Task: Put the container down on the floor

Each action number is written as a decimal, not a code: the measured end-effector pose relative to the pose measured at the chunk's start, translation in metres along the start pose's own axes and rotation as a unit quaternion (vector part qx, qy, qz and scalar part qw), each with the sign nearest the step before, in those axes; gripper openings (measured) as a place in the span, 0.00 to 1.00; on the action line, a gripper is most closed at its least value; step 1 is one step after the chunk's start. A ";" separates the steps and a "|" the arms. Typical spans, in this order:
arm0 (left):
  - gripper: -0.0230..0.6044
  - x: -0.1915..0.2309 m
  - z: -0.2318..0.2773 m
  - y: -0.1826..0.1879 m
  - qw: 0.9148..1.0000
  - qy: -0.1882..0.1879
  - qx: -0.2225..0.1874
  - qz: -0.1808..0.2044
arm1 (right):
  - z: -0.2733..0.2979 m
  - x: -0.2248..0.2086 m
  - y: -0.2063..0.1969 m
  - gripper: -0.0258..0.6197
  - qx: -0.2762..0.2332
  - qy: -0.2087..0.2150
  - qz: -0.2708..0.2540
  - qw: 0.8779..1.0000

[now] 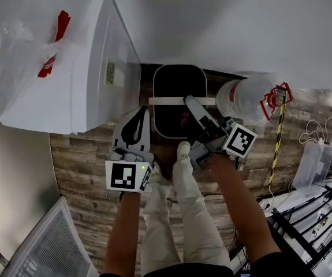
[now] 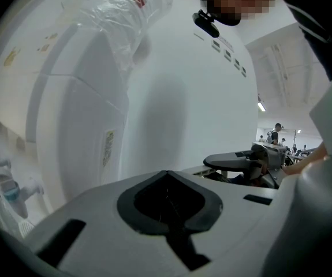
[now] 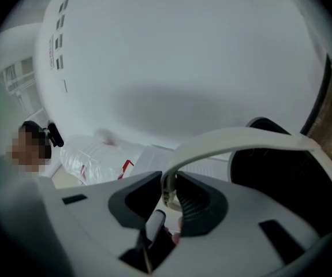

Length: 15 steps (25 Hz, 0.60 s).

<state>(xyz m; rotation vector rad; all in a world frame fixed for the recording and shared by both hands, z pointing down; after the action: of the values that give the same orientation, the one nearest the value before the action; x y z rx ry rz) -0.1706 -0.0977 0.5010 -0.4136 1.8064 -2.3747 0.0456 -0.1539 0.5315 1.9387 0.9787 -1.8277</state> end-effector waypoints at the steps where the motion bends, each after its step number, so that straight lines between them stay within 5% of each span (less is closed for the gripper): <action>1: 0.07 0.002 0.002 -0.004 1.000 0.002 0.002 -0.002 | 0.001 -0.006 -0.001 0.18 0.000 -0.002 0.001 1.000; 15: 0.07 0.017 0.029 -0.056 0.999 -0.009 0.035 0.010 | 0.005 -0.074 -0.002 0.18 -0.010 -0.025 0.010 1.000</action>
<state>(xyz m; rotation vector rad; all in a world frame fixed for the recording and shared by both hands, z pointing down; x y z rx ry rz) -0.1751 -0.1141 0.5643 -0.4047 1.7069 -2.4037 0.0435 -0.1754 0.6029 1.8751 0.9563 -1.8384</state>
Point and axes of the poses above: the fingertips, and each gripper's own axes: z forward along the fingers, x to its left, y out of its top, the point moved 10 cm from there along -z, backward along the fingers, and after that the axes turned 6 degrees about y, right-handed, at the moved point
